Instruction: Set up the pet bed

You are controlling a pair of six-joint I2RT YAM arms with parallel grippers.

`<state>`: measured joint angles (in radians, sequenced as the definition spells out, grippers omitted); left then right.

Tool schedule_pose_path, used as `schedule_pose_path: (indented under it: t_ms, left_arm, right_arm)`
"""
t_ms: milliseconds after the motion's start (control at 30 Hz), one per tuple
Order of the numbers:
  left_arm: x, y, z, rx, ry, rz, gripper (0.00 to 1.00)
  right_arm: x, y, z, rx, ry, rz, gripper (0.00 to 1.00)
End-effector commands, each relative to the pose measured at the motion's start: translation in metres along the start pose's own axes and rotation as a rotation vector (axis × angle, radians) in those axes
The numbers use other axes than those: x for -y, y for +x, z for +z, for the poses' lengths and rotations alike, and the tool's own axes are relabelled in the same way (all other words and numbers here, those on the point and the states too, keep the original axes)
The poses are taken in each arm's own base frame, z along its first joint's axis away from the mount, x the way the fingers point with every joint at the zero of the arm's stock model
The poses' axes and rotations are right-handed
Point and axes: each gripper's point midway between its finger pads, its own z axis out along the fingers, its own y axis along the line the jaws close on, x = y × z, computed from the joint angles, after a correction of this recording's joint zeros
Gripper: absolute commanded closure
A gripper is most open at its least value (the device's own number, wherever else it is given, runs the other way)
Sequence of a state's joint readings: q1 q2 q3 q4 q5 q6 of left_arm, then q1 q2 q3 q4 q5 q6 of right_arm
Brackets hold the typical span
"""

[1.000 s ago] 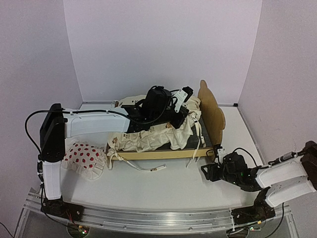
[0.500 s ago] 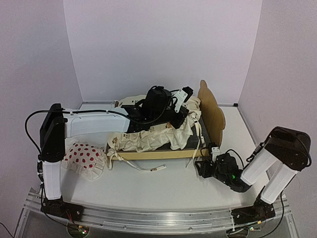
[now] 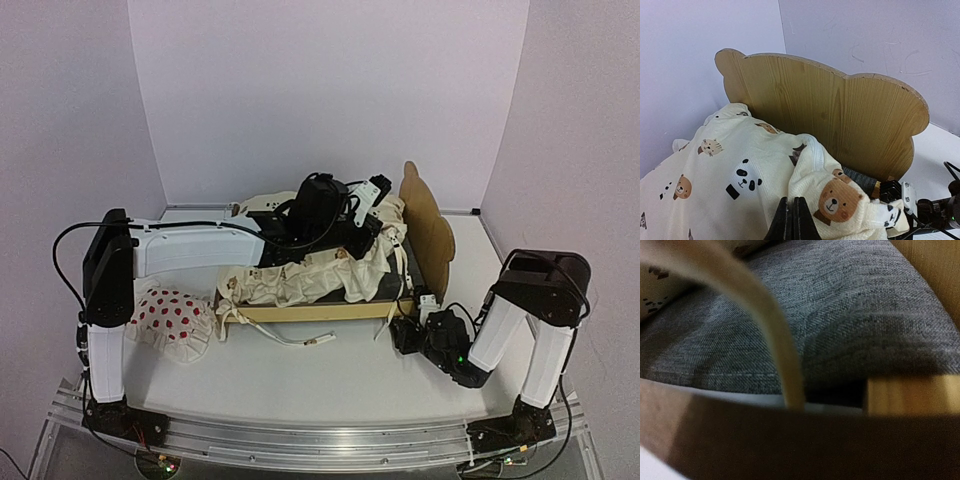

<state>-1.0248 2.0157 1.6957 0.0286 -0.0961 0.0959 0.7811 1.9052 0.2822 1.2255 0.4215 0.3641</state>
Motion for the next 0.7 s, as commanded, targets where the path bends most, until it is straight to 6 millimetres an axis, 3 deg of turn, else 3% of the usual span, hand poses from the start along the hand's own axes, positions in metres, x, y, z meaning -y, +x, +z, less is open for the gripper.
schedule_pose_path:
  t_ms: [0, 367, 467, 667]
  left_arm:
    - [-0.006, -0.023, -0.002, 0.046, -0.014, -0.013, 1.0]
    - [-0.007, -0.022, -0.002, 0.038, -0.019, -0.009, 1.0]
    - [-0.008, -0.022, -0.003, 0.037, -0.02, -0.01, 1.0]
    - [-0.005, -0.018, -0.002, 0.025, -0.01, -0.016, 1.0]
  right_arm:
    - [-0.001, -0.008, 0.008, 0.043, 0.023, -0.009, 0.51]
    - [0.009, 0.003, 0.016, 0.032, 0.082, -0.005, 0.93]
    - [0.001, 0.004, 0.013, 0.014, 0.031, -0.004, 1.0]
    - [-0.006, 0.017, -0.016, -0.061, -0.079, 0.041, 1.0]
